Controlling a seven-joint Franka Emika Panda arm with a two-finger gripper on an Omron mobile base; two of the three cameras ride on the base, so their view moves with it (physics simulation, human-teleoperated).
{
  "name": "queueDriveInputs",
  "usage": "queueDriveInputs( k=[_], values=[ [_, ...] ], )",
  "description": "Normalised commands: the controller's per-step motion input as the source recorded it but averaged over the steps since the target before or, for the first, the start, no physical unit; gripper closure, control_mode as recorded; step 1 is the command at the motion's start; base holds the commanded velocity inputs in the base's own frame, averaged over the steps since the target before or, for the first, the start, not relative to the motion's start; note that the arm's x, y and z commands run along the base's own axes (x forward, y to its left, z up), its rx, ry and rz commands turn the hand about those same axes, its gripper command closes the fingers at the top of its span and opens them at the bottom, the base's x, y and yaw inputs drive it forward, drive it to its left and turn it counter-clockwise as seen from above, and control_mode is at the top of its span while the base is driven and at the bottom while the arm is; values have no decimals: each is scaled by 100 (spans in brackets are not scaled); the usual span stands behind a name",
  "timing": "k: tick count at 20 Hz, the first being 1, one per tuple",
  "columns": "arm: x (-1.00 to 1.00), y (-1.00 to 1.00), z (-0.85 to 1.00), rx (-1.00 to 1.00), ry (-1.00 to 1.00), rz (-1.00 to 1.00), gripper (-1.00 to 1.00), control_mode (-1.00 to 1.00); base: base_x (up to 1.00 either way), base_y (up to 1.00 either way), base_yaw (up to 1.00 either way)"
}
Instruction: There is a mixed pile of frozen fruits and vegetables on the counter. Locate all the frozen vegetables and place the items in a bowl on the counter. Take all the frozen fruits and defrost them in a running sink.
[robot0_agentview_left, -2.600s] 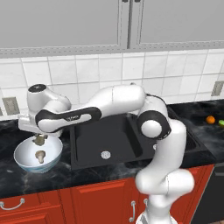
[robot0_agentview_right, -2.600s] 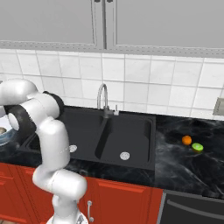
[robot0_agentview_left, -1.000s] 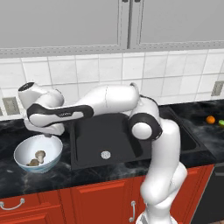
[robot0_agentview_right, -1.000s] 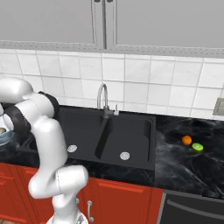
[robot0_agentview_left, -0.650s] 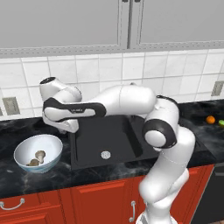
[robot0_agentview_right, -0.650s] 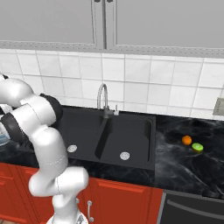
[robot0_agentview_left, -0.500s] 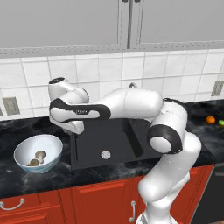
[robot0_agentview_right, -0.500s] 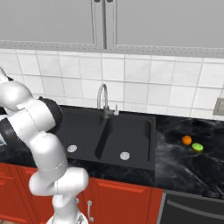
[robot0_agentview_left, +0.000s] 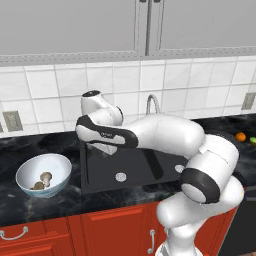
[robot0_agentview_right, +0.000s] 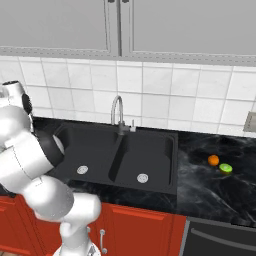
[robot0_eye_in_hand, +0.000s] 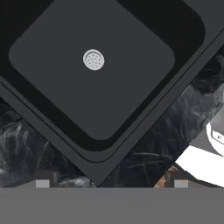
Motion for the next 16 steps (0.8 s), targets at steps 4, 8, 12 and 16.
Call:
queueDriveInputs(
  k=[4,8,12,16],
  values=[
    [0,-43,-3,0,0,10,-100,-100,0,0,0],
    [0,-36,-1,0,0,26,-100,-100,0,0,0],
    [-2,-39,0,-1,0,35,-100,-100,0,0,0],
    [-13,-48,0,-6,0,32,-100,-100,0,0,0]
  ],
)
